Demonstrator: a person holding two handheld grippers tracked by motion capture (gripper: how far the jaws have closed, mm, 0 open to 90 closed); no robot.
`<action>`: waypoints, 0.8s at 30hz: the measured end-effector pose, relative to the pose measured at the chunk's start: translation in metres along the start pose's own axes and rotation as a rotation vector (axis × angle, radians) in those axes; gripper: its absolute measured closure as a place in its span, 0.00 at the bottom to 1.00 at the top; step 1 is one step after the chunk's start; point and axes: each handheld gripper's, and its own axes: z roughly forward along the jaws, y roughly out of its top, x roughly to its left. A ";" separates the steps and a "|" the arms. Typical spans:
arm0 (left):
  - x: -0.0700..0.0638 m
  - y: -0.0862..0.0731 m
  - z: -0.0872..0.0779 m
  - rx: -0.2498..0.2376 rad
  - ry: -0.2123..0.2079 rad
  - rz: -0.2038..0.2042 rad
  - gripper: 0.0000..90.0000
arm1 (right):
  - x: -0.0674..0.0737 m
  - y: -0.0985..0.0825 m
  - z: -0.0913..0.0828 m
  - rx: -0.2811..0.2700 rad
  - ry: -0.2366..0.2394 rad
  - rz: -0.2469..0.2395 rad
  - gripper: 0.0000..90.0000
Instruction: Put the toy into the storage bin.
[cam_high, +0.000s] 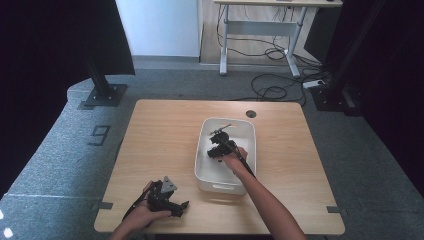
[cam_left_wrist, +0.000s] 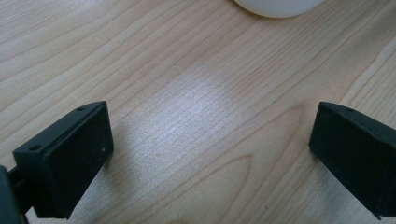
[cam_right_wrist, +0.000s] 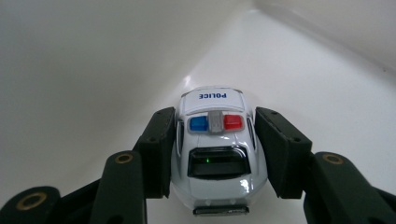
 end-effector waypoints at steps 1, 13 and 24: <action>0.000 0.000 0.000 -0.001 0.000 0.000 0.00 | 0.000 0.000 0.000 0.000 0.002 0.001 0.51; 0.000 0.000 0.000 0.000 0.001 -0.001 0.00 | 0.003 -0.012 -0.014 0.025 0.036 0.005 0.37; 0.000 0.000 0.000 -0.001 -0.001 -0.001 0.00 | 0.005 -0.016 -0.017 0.052 0.062 0.029 0.41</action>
